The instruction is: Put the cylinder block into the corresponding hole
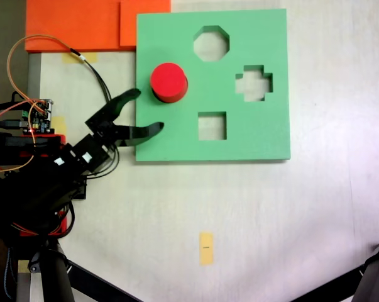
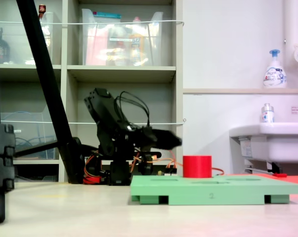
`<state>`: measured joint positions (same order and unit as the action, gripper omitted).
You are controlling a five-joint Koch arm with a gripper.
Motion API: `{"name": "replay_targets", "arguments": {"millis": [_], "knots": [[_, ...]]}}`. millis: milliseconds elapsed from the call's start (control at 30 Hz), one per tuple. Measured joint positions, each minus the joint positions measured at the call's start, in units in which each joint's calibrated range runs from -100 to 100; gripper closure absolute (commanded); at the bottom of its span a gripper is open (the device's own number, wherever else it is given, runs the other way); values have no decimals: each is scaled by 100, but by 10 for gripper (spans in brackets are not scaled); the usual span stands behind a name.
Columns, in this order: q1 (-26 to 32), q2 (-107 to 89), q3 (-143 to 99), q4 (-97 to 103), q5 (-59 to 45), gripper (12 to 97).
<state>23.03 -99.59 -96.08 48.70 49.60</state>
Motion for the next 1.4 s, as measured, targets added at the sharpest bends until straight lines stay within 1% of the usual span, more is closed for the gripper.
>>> {"name": "replay_targets", "arguments": {"millis": [67, 200, 300, 367, 467, 533, 733, 900, 1033, 1400], "knots": [[-215, 0, 39, 20, 0, 559], [-821, 0, 451, -137, -24, 563], [-1304, 0, 1372, -1087, -317, 603], [-1607, 14, 1470, -1371, -1031, 619], [-1792, 0, 1470, -1429, -2471, 620], [-1929, 0, 1460, -1654, -3057, 620], [-2100, 0, 1000, -2614, -4645, 620], [-2115, 0, 314, -3514, -5470, 620], [-2129, 0, -39, -3828, -5675, 620], [-2344, 0, -294, -3837, -5670, 612]]}}
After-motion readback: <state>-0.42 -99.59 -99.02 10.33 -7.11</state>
